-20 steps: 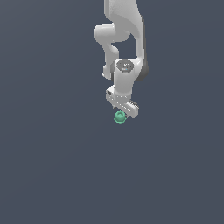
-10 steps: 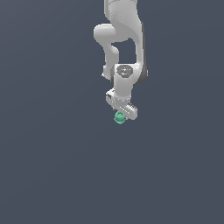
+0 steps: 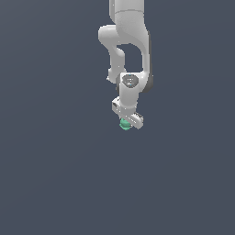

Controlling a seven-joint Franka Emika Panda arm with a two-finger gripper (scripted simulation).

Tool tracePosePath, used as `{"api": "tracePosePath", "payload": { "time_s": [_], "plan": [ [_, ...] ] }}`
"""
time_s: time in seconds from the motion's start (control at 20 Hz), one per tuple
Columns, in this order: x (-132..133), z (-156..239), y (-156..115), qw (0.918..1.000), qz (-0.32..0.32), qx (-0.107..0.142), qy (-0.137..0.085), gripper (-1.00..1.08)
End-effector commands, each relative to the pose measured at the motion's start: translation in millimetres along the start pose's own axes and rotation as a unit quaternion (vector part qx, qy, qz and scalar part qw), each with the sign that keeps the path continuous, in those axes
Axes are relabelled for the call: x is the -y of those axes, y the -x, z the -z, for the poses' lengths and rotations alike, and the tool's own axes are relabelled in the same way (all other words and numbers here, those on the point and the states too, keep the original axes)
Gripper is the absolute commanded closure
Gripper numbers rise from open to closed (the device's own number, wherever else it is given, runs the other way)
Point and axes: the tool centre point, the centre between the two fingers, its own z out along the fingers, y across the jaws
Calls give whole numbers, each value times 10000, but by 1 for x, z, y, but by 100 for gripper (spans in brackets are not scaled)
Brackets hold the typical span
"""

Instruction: Pick up the object and move it to a goal position.

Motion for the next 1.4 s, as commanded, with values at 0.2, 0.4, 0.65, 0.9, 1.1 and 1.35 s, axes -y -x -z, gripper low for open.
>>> {"api": "tracePosePath", "payload": {
  "time_s": [0.2, 0.4, 0.65, 0.9, 1.1, 1.35],
  "plan": [
    [0, -1, 0, 10000, -2, -1, 0, 108],
    [0, -1, 0, 10000, -2, -1, 0, 108],
    [1, 4, -1, 10000, 2, -4, -8, 108],
    [1, 21, -7, 10000, 2, -4, -8, 108],
    [1, 44, -14, 10000, -1, -3, -7, 108],
    [1, 83, -27, 10000, -1, -3, -7, 108]
  ]
}}
